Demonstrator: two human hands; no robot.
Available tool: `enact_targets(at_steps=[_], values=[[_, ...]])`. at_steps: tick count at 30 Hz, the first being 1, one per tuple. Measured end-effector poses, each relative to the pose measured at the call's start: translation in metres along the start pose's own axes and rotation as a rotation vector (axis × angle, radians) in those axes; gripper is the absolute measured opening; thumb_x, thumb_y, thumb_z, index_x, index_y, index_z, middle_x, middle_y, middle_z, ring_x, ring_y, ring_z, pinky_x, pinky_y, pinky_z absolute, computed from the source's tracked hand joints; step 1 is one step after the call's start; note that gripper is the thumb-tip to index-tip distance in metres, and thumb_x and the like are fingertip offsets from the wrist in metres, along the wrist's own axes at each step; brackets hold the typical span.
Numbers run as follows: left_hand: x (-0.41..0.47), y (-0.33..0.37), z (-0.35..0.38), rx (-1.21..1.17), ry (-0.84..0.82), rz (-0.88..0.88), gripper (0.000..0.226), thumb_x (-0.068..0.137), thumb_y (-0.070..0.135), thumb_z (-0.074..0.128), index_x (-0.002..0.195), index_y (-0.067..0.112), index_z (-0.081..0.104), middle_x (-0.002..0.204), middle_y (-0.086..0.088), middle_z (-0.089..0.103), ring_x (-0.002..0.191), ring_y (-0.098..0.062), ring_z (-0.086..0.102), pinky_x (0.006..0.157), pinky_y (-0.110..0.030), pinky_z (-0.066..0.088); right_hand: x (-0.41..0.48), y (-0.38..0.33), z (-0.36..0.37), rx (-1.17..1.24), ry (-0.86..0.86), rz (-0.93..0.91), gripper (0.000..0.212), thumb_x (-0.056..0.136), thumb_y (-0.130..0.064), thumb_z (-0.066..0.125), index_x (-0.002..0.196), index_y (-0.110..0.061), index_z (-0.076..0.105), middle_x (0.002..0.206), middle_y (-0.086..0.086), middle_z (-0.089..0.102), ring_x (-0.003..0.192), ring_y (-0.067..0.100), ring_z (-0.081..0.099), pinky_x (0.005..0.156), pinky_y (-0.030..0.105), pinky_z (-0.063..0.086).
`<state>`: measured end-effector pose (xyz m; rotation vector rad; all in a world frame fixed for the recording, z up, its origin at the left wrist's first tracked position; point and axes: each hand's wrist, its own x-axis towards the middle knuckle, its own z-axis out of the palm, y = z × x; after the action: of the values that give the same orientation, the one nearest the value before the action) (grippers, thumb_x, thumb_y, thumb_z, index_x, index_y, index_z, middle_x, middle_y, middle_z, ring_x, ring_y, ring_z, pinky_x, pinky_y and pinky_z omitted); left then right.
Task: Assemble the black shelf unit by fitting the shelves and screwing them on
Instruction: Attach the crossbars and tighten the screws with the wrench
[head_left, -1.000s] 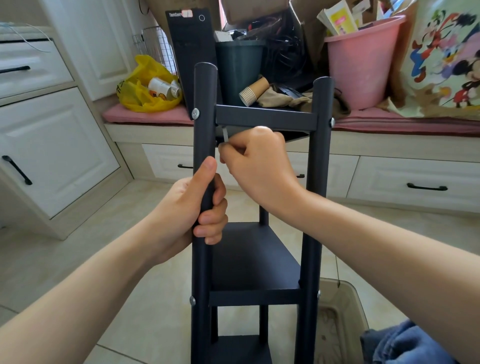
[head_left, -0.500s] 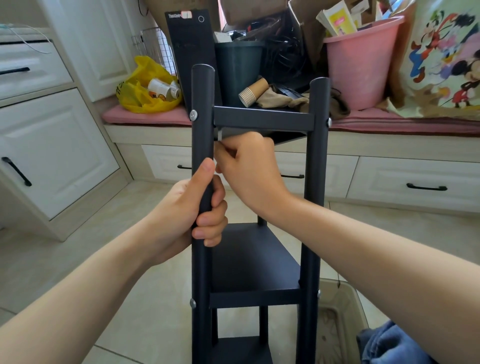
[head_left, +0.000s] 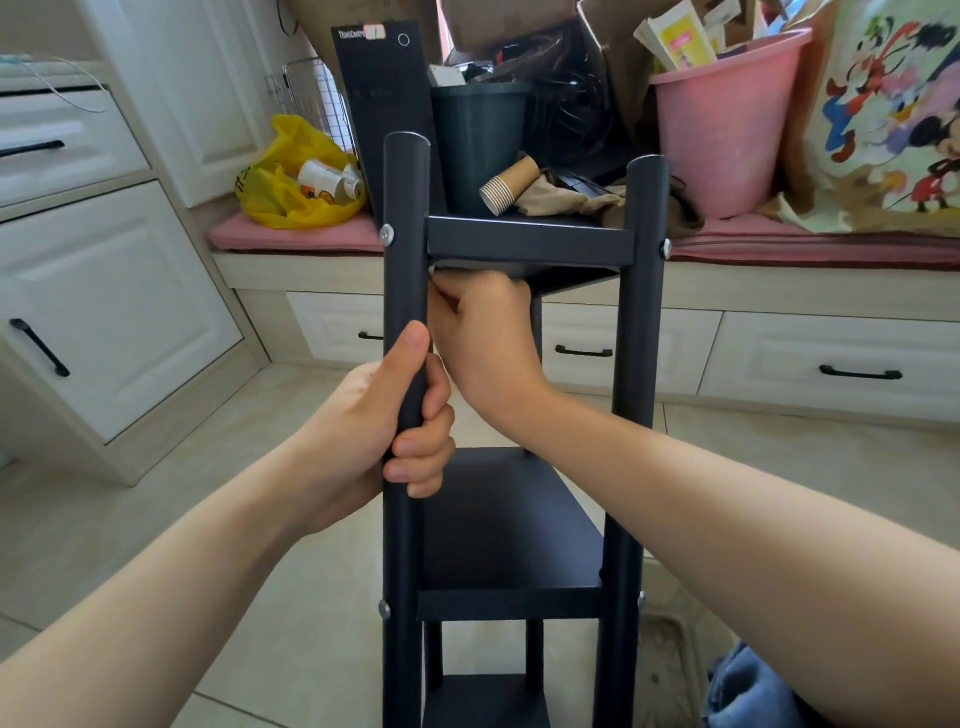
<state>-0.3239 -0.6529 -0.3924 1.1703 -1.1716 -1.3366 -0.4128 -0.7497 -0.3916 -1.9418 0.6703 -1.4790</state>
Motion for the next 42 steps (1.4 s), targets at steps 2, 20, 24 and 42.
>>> enact_targets(at_steps=[2,20,24,42], values=[[0.0,0.0,-0.001,-0.005,0.004,0.0,0.055,0.083,0.067,0.045,0.064,0.016,0.043,0.046,0.001,0.026,0.035,-0.012,0.024,0.041,-0.025,0.036,0.0,-0.001,0.0,0.001,-0.005,0.014,0.035,0.095,0.002,0.057,0.063,-0.012,0.05,0.054,-0.01,0.045,0.055,-0.014,0.05,0.054,0.001,0.034],[0.005,-0.002,-0.012,0.009,0.134,-0.001,0.043,0.078,0.047,0.069,0.06,0.019,0.042,0.047,0.002,0.025,0.036,-0.013,0.024,0.04,-0.024,0.033,-0.015,-0.017,-0.04,-0.076,-0.148,0.17,0.037,0.096,-0.013,0.054,0.068,0.012,0.059,0.057,0.028,0.054,0.043,0.027,0.044,0.042,0.036,0.042],[0.007,-0.003,-0.015,0.0,0.142,0.008,0.041,0.078,0.042,0.07,0.062,0.018,0.04,0.047,0.002,0.025,0.037,-0.013,0.025,0.04,-0.024,0.033,-0.021,-0.019,-0.054,-0.102,-0.137,0.159,0.039,0.095,-0.012,0.056,0.06,0.003,0.061,0.047,0.014,0.052,0.04,0.022,0.044,0.043,0.03,0.04],[0.015,-0.006,-0.029,0.016,0.233,0.037,0.047,0.08,0.028,0.071,0.063,0.02,0.028,0.048,0.002,0.021,0.037,-0.013,0.022,0.039,-0.024,0.031,-0.004,-0.002,-0.096,-0.14,0.049,0.199,0.032,0.098,-0.021,0.056,0.071,-0.011,0.071,0.042,-0.019,0.044,0.05,0.001,0.043,0.058,0.019,0.033]])
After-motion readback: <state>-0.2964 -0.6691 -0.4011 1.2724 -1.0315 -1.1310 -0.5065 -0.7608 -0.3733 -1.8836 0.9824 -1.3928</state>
